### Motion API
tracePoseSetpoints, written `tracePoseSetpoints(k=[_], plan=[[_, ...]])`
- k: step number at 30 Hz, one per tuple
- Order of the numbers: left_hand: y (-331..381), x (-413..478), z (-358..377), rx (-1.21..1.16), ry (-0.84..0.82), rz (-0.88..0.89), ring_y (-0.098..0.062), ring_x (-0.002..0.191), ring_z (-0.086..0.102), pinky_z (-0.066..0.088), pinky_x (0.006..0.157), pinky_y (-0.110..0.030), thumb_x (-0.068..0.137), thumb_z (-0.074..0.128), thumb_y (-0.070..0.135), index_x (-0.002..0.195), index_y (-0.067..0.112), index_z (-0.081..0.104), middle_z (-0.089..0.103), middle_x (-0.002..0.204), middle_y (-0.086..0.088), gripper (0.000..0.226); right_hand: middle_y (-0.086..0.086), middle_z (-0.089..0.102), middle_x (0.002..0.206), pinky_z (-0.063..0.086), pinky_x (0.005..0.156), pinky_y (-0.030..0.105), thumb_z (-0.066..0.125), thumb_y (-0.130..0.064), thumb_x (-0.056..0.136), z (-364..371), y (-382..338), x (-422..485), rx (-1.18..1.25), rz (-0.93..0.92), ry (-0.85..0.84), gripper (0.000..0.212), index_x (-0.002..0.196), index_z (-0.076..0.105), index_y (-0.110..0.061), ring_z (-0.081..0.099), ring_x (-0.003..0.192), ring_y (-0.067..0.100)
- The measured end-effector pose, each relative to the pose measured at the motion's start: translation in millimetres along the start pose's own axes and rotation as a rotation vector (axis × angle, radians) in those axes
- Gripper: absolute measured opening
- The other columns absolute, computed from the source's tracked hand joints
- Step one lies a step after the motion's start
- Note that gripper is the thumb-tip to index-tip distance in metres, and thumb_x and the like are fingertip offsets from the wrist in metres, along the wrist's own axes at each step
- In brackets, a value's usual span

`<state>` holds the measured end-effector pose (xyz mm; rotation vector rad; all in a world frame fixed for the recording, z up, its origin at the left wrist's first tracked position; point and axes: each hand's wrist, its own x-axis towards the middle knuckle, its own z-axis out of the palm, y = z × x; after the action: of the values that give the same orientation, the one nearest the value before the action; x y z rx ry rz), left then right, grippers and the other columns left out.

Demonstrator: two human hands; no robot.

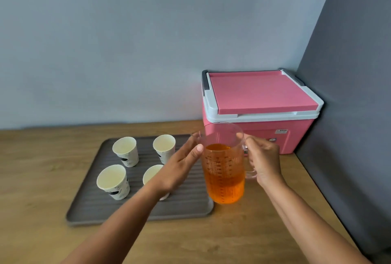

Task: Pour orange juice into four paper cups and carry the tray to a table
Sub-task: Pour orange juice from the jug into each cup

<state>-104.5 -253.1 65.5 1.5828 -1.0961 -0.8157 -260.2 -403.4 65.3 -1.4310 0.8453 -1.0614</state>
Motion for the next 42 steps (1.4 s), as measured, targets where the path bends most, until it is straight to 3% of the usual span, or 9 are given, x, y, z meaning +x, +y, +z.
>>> tracePoseSetpoints(k=[4,7,14,20,25,29,31,36,42], plan=[[-13,-23,-36,0.132,0.087,0.003,0.013,0.134,0.025,0.023,0.115,-0.025,0.083,0.058,0.062,0.142,0.046,0.028,0.028,0.148,0.025,0.068,-0.014,0.047,0.031,0.032,0.037,0.006,0.058,-0.003,0.091,28,-9,-11,0.010,0.024,-0.023,0.017,0.089,0.073,0.005,0.045,0.031,0.000],[-35,-41,-55,0.299,0.234,-0.035,0.002,0.142,0.018,0.024,0.114,-0.030,0.066,0.071,0.066,0.148,0.043,0.022,0.023,0.152,0.023,0.098,-0.013,0.045,0.031,0.029,0.035,0.008,0.059,-0.005,0.091,42,-11,-16,0.009,0.032,-0.035,0.017,0.086,0.074,-0.001,0.041,0.029,0.002],[-93,-56,-58,0.410,0.311,-0.153,-0.013,0.144,0.021,0.024,0.109,-0.027,0.053,0.090,0.047,0.153,0.035,0.005,0.020,0.159,0.001,0.132,-0.003,0.034,0.041,0.032,0.039,0.005,0.063,-0.011,0.089,63,-5,-14,-0.055,-0.005,-0.090,0.036,0.088,0.061,0.025,0.026,0.034,0.004],[-126,-52,-57,0.280,0.346,-0.215,-0.012,0.132,0.041,0.033,0.102,-0.024,0.053,0.092,0.034,0.152,0.029,0.013,0.043,0.140,0.007,0.127,-0.004,0.036,0.040,0.031,0.038,0.008,0.062,-0.007,0.089,70,-7,-20,-0.161,-0.058,-0.161,0.034,0.087,0.058,0.027,0.029,0.034,0.004],[-134,-50,-58,0.191,0.379,-0.220,-0.009,0.114,0.053,0.040,0.090,-0.017,0.059,0.089,0.023,0.139,0.025,0.037,0.054,0.120,0.014,0.095,-0.007,0.034,0.041,0.027,0.039,0.011,0.061,-0.003,0.088,72,-9,-22,-0.209,-0.072,-0.177,0.029,0.086,0.060,0.025,0.029,0.035,0.003],[-134,-49,-60,0.165,0.377,-0.208,-0.006,0.108,0.057,0.044,0.084,-0.015,0.060,0.088,0.027,0.123,0.032,0.044,0.060,0.114,0.015,0.077,0.025,0.047,0.052,0.030,0.039,0.012,0.063,-0.007,0.086,72,-11,-25,-0.218,-0.074,-0.196,0.028,0.087,0.065,0.021,0.034,0.038,0.002],[-128,-49,-61,0.125,0.389,-0.182,-0.002,0.106,0.057,0.044,0.085,-0.015,0.060,0.088,0.026,0.123,0.031,0.045,0.060,0.115,0.015,0.077,0.043,0.060,0.077,0.036,0.047,0.018,0.064,-0.010,0.085,71,-13,-25,-0.241,-0.076,-0.193,0.026,0.085,0.069,0.015,0.044,0.050,0.009],[-108,-46,-68,0.044,0.419,-0.092,0.004,0.106,0.058,0.046,0.089,-0.014,0.062,0.086,0.020,0.124,0.028,0.047,0.061,0.115,0.015,0.074,0.039,0.065,0.088,0.054,0.065,0.043,0.066,-0.019,0.081,69,-17,-20,-0.321,-0.131,-0.206,0.022,0.079,0.075,0.001,0.061,0.079,0.050],[-96,-49,-76,0.018,0.417,-0.073,0.006,0.106,0.056,0.045,0.084,-0.010,0.065,0.085,0.015,0.125,0.027,0.046,0.060,0.114,0.015,0.073,0.021,0.075,0.087,0.056,0.081,0.052,0.066,-0.011,0.085,71,-29,-16,-0.390,-0.155,-0.262,0.033,0.063,0.074,-0.034,0.070,0.091,0.035]])
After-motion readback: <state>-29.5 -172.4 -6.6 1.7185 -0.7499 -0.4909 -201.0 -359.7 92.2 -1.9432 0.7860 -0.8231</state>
